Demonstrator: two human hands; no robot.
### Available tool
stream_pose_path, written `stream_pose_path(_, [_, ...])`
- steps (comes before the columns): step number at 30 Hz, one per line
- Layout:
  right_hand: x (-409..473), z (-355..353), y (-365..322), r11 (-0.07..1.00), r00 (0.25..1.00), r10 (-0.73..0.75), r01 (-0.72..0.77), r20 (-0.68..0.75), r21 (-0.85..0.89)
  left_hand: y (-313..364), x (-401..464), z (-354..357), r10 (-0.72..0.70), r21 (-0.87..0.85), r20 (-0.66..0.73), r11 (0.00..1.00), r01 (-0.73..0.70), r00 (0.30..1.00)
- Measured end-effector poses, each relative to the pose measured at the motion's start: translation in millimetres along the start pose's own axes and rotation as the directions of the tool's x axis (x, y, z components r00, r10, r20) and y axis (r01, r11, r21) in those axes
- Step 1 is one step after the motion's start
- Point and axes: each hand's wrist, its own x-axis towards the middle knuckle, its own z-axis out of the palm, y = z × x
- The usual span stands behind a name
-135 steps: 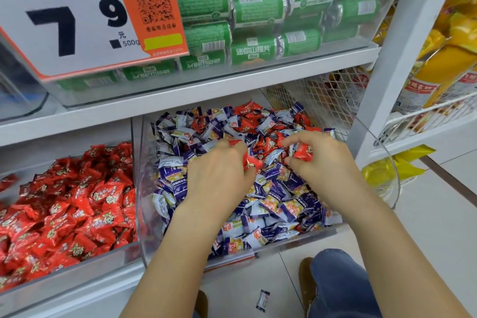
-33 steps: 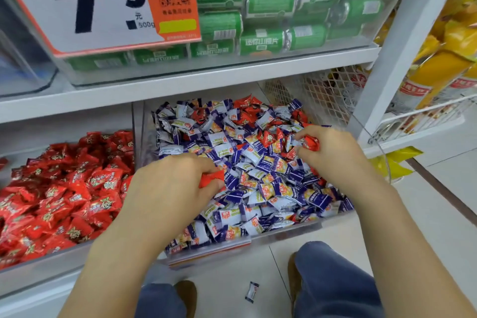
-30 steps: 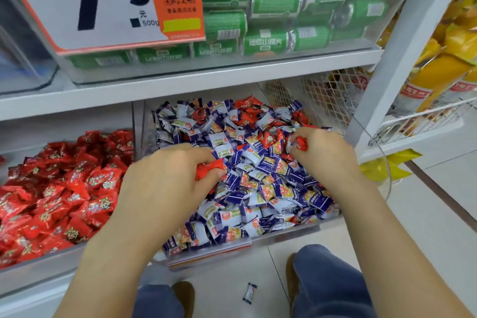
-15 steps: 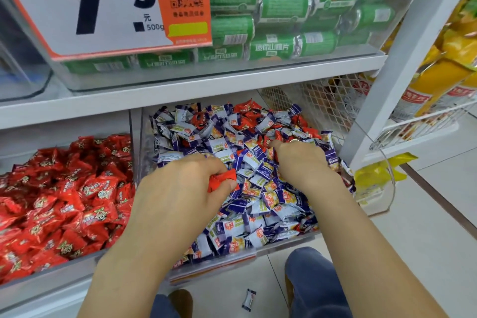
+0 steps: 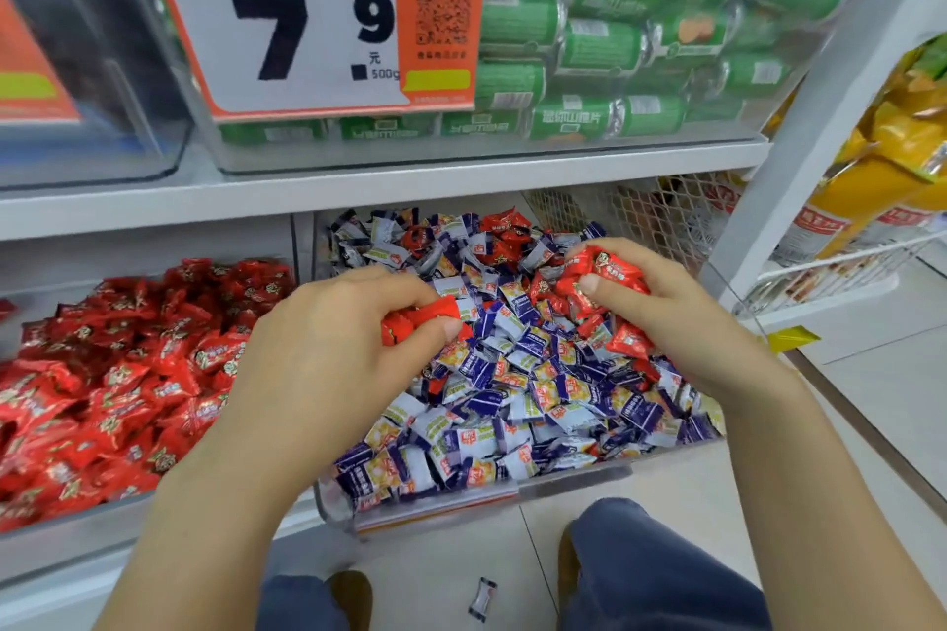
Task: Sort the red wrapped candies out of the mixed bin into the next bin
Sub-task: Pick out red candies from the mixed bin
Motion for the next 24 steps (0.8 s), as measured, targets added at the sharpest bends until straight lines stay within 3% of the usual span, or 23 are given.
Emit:
stream_pose_path(4, [-38,35,-22,0.997,0.997,-0.005,-0.001,0.080,0.073,-17,-21,-34,-0.103,-0.221,-0.010,0.970,0.099,0.995])
stream_pose_path(7, [-54,79,-46,0.993,0.981,-0.086,0.070,0.176,0.093,-51,-45,-64,-0.259,-0.187,-0.100,0.953,0.237,0.961])
stream_pose_path(10, [-43,139,-70,0.975,0.942,-0.176,0.207,0.285,-0.081,-96,-62,-74,-0.430,-0.097,-0.256,0.903,0.419,0.866])
stream_pose_path(13, [-20,204,-86,0.881,0.904,-0.262,0.367,0.338,-0.298,-130,-69,-73,-0.555,-0.109,-0.307,0.827,0.551,0.773])
stream_pose_path(16, [6,248,-97,0.798,0.891,-0.289,0.426,0.349,-0.426,-145,-72,-72,-0.591,-0.185,-0.324,0.805,0.563,0.739])
stream_pose_path(20, [24,255,-94,0.668,0.865,-0.175,0.456,0.471,-0.589,-159,-74,-73,-0.612,-0.386,-0.309,0.780,0.492,0.728])
stream_pose_path(24, [2,215,-89,0.684,0.883,-0.295,0.462,0.364,-0.564,-156,-77,-82,-0.635,-0.496,-0.276,0.737,0.458,0.722])
